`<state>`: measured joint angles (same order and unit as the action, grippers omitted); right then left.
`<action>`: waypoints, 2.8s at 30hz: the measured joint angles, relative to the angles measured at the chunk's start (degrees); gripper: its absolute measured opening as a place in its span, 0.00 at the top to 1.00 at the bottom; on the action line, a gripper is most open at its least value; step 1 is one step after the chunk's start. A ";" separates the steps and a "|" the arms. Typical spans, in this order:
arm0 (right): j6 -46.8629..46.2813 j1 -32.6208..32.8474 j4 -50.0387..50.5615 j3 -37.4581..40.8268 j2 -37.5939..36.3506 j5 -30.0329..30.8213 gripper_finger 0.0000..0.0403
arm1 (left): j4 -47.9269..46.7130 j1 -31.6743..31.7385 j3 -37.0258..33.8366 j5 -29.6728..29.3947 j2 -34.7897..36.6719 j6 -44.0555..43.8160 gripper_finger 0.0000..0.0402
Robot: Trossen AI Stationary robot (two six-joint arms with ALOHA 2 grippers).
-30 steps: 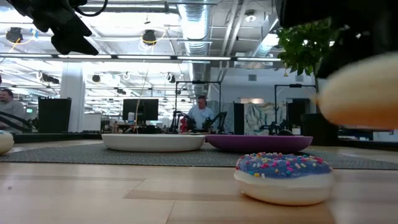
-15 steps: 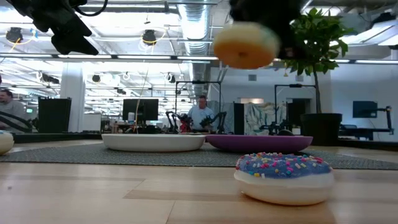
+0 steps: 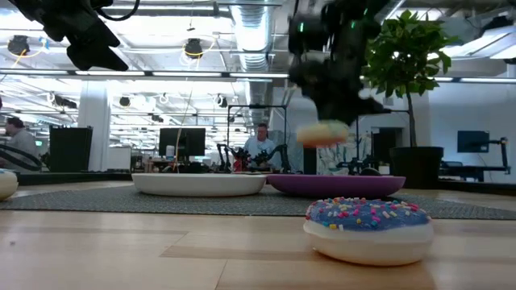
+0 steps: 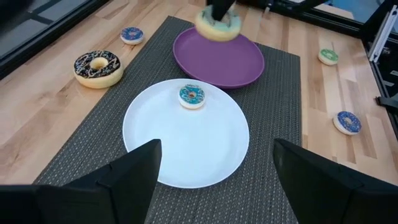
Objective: Pick & Place donuts
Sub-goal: Put the large light blue donut on the violet plate, then put the small white donut on the white plate
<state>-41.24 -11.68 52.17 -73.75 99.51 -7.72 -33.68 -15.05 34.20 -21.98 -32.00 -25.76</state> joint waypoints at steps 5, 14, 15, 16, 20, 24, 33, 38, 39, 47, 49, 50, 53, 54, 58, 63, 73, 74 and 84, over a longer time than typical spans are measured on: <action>5.12 -2.18 0.57 0.12 5.51 -1.29 0.71 | 0.19 -0.02 0.00 0.04 0.02 -0.42 0.25; 9.69 -3.23 -1.34 0.06 11.28 0.32 0.71 | 0.27 0.04 0.02 -0.52 0.00 -0.49 0.25; 9.77 -3.21 -1.19 0.07 11.42 0.32 0.71 | 0.27 0.04 0.02 -0.78 0.00 -0.50 0.25; 9.78 -3.21 -1.17 0.08 11.42 0.41 0.71 | 0.27 0.04 0.02 -0.93 0.01 -0.52 0.25; 9.62 -3.20 -1.33 0.04 11.31 1.69 0.71 | 0.21 0.04 0.02 -1.72 0.02 -0.61 0.25; 8.27 -3.21 -0.77 0.06 9.64 4.33 0.70 | 0.19 0.04 0.02 -2.45 0.00 -0.63 0.25; 8.27 -3.47 1.12 0.06 6.48 6.44 0.62 | 0.17 0.04 0.02 -2.55 0.02 -0.61 0.25; 8.29 -2.61 2.78 0.16 7.75 6.62 0.57 | 0.17 0.04 0.00 -2.54 0.00 -0.63 0.25; 8.29 -2.52 2.97 0.15 7.69 6.64 0.56 | 0.17 0.04 0.02 -2.54 0.02 -0.63 0.25; 8.27 -1.84 3.83 0.06 7.60 7.65 0.46 | 0.17 0.04 0.02 -2.51 0.02 -0.85 0.25; 8.27 -1.84 3.89 0.06 7.60 7.67 0.45 | 0.17 0.04 0.02 -2.51 0.00 -0.95 0.25; 8.25 -1.84 3.95 0.06 7.60 7.72 0.44 | 0.17 0.04 0.02 -2.51 0.00 -0.96 0.25; 8.25 -1.84 4.47 0.06 7.60 7.73 0.43 | 0.17 0.04 0.02 -2.51 0.00 -1.01 0.25; 8.27 -1.84 4.85 0.06 7.60 7.70 0.43 | 0.17 0.04 0.02 -2.51 0.02 -1.01 0.25; 8.61 -1.84 5.59 0.08 7.30 7.67 0.44 | 0.17 0.04 0.01 -2.51 0.02 -1.01 0.25; 8.68 -1.32 5.86 0.10 3.53 8.02 0.45 | 0.17 0.02 0.02 -2.54 0.02 -0.76 0.25; 10.76 6.56 3.49 0.06 -8.76 11.57 0.54 | 0.19 0.03 0.01 -2.56 0.00 2.91 0.25; 11.64 8.53 2.55 0.06 -9.70 12.32 0.56 | 0.19 0.04 0.00 -2.56 0.02 2.93 0.25; 23.35 28.40 -2.03 0.16 -8.63 15.00 0.96 | 0.18 0.02 0.00 -2.30 -3.02 6.48 0.25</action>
<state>-17.89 16.72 50.13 -73.59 90.88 7.28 -33.51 -15.03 34.20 -24.28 -35.02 -19.28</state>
